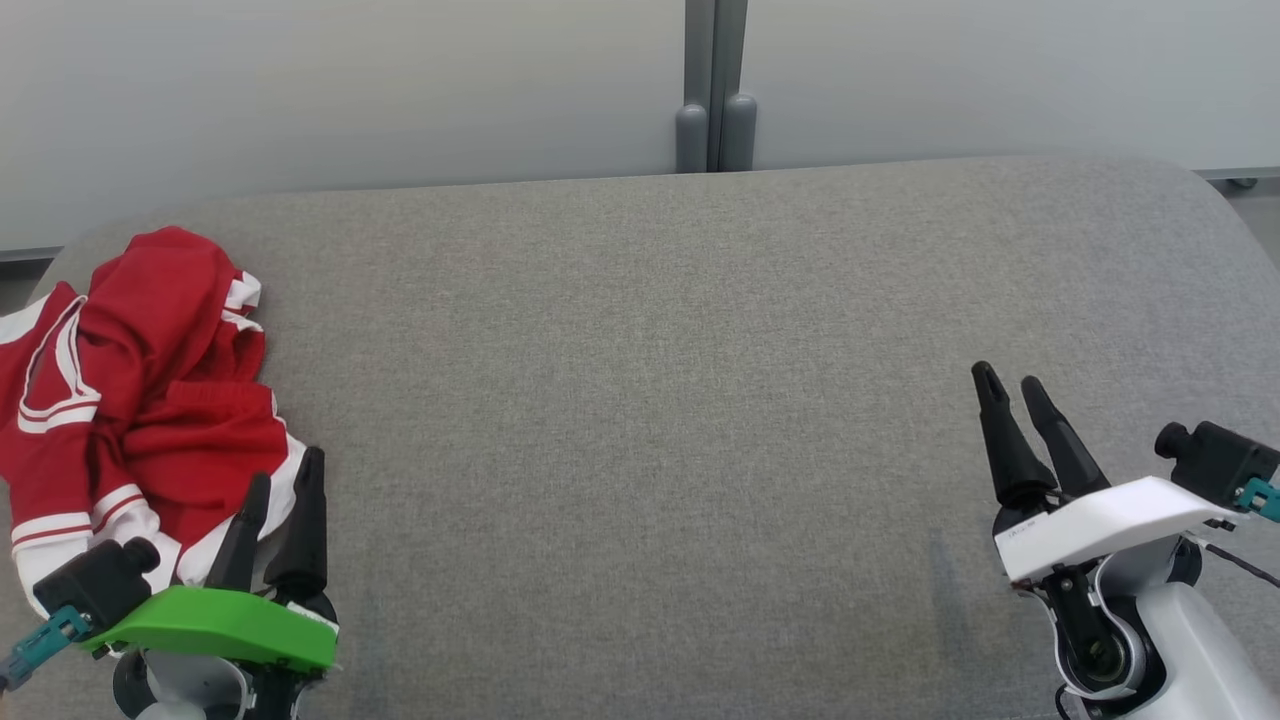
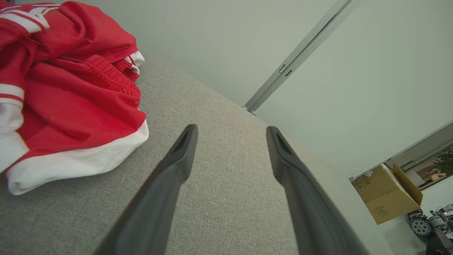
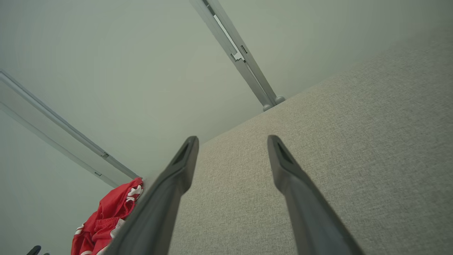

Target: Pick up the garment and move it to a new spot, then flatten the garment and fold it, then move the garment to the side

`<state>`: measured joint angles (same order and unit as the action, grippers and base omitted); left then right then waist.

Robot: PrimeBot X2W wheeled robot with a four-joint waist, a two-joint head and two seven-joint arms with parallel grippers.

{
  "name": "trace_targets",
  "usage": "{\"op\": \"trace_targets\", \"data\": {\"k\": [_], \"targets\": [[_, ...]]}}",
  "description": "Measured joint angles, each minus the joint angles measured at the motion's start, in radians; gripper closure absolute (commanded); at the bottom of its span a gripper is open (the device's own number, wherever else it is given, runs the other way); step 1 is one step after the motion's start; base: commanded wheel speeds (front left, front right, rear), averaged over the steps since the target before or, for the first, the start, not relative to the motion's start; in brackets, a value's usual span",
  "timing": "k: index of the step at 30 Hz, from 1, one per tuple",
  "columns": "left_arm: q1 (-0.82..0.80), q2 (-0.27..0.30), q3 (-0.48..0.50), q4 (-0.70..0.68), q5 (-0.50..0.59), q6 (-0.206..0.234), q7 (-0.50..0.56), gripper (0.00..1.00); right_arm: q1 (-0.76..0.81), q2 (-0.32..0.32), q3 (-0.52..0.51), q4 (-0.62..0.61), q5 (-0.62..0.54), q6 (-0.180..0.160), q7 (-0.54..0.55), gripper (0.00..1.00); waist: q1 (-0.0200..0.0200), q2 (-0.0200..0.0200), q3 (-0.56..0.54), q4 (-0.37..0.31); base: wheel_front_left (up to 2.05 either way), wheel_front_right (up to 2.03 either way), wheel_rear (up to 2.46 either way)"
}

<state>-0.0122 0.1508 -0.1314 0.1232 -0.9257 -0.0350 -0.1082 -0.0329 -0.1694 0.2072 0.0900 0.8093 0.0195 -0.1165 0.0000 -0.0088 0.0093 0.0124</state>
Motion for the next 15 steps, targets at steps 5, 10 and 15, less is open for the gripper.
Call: {"op": "trace_targets", "data": {"k": [5,10,15], "targets": [[0.000,0.003,-0.010,-0.013,0.062,0.009,-0.018,0.00,-0.001,-0.006,0.024,-0.016,-0.073,-0.019,-0.015,0.00,0.0000,0.0000,0.000,0.002,0.00,0.00,0.00],[0.000,0.006,-0.027,-0.032,0.119,0.022,-0.034,0.00,-0.002,-0.014,0.043,-0.030,-0.139,-0.030,-0.031,0.00,0.0000,0.0000,0.000,0.003,0.00,0.00,0.00],[0.000,0.010,-0.034,-0.041,0.176,0.036,-0.052,0.00,-0.004,-0.015,0.063,-0.043,-0.202,-0.041,-0.046,0.00,0.0000,0.0000,-0.001,0.003,0.00,0.00,0.00]]}}
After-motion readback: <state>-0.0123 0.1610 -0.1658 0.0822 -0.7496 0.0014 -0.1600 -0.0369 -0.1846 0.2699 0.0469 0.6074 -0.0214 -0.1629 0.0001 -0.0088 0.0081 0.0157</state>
